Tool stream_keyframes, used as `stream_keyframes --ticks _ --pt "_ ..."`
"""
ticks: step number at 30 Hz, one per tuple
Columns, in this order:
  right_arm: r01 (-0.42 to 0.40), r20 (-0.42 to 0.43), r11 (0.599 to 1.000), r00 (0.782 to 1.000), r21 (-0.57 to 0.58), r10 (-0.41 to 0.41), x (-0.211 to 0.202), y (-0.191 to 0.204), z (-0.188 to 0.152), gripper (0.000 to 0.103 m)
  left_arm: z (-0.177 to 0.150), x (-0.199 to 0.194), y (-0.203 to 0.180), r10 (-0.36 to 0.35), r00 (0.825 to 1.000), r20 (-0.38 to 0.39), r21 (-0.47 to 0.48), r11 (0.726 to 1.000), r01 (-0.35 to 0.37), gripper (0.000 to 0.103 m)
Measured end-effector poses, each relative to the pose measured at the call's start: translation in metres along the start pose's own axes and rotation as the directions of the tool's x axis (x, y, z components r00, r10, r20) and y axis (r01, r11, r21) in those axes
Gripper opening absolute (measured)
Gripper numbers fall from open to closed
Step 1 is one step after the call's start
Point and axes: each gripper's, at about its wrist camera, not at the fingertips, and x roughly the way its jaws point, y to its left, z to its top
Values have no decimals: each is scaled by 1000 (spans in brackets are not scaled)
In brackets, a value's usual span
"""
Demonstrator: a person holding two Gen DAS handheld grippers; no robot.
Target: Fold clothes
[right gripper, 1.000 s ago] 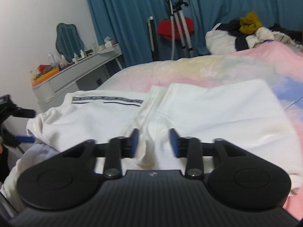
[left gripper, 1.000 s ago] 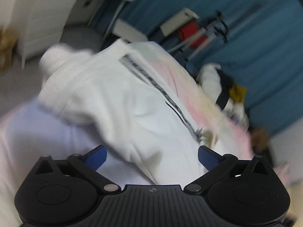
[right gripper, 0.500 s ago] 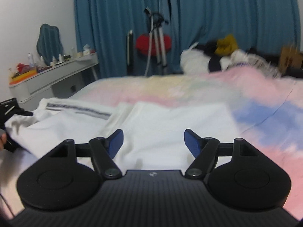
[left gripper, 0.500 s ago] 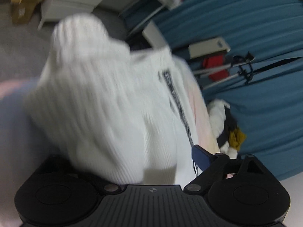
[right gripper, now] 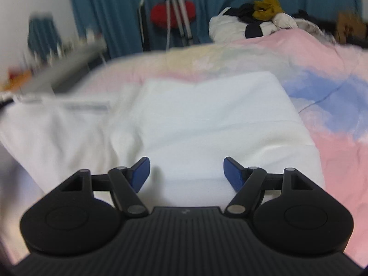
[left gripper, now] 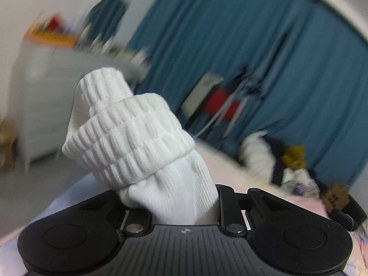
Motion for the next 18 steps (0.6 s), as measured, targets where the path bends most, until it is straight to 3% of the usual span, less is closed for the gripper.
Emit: stream_keyframes --ticks 5,9,13,18 --pt "9 110 983 993 181 -30 -39 -41 18 73 -10 -14 -125 -85 992 93 167 984 68 21" --pt "38 135 939 987 343 -90 -61 -88 24 74 -53 -18 -220 -147 986 81 307 945 116 21" --pt "4 156 863 983 505 -96 -76 -130 21 75 -122 -8 -286 -188 982 -4 407 897 173 21" --pt "-67 201 789 977 611 -72 -87 -166 19 75 -216 11 -330 -166 972 -165 555 799 231 21"
